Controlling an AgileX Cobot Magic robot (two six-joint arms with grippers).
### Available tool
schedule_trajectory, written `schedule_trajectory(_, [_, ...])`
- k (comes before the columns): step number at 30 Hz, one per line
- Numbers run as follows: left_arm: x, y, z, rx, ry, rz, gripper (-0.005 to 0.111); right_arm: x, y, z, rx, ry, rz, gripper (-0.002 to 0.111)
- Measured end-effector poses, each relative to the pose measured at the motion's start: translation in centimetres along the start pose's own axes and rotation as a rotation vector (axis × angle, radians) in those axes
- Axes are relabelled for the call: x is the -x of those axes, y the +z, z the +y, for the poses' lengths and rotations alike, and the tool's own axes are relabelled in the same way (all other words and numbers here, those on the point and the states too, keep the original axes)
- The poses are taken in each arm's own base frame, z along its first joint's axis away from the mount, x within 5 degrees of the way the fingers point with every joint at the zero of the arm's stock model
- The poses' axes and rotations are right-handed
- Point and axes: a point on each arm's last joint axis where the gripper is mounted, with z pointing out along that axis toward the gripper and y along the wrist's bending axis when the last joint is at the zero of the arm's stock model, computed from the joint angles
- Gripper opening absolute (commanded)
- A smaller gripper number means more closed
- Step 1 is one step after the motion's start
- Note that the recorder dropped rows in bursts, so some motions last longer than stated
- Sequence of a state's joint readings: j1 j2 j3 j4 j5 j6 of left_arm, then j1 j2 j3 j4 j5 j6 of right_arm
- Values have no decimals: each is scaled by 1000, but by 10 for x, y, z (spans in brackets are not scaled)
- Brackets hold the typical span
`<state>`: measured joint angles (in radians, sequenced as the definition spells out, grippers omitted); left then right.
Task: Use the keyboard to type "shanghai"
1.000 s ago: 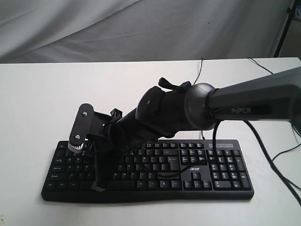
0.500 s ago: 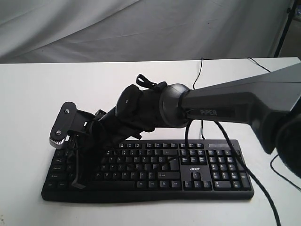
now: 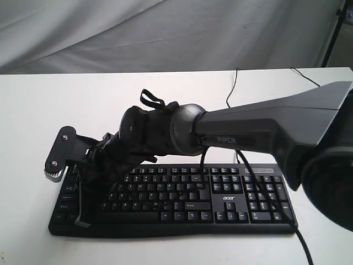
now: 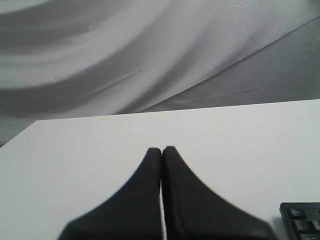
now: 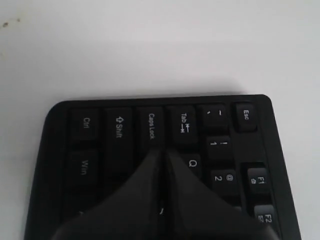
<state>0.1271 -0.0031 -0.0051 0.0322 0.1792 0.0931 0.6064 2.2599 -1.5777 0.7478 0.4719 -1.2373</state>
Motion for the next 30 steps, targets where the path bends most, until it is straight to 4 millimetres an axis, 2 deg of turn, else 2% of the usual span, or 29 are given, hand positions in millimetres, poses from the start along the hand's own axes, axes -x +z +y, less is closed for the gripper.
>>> schedule_trajectory(30, [0,0,0,0,0,0,1,-4,6,0,3,-9,5,0])
